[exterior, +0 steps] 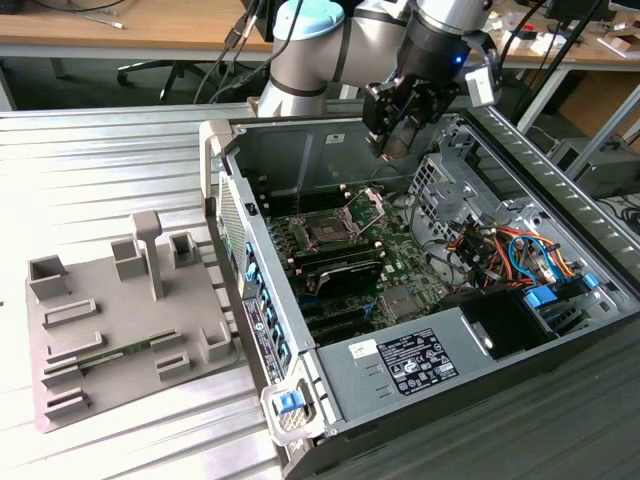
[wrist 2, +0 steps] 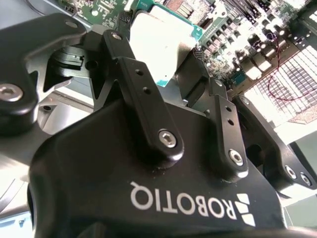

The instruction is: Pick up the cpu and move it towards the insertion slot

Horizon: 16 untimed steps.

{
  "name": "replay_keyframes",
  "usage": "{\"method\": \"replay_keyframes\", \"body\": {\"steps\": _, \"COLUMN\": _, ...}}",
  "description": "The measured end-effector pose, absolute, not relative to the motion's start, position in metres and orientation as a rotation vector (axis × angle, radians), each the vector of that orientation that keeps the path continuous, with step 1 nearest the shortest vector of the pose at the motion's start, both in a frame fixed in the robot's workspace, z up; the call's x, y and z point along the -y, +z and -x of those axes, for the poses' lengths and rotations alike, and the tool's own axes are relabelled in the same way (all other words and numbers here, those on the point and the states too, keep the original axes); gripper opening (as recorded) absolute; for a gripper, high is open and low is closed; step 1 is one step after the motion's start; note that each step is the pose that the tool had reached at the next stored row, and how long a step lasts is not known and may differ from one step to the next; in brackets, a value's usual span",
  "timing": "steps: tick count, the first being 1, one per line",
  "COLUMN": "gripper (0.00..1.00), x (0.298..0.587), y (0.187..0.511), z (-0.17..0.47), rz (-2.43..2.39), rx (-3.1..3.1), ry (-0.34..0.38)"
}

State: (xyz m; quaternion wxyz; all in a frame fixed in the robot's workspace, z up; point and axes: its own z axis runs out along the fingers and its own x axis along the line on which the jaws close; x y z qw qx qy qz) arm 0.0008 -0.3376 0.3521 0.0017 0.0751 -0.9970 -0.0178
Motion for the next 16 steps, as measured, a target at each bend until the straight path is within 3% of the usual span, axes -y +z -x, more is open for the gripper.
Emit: {"method": "replay_keyframes", "body": {"steps": 16, "gripper": 0.55, "x": 0.338, "y": 0.348, "z": 0.012, "rz": -0.232, "rx": 3.129, "ry": -0.056}}
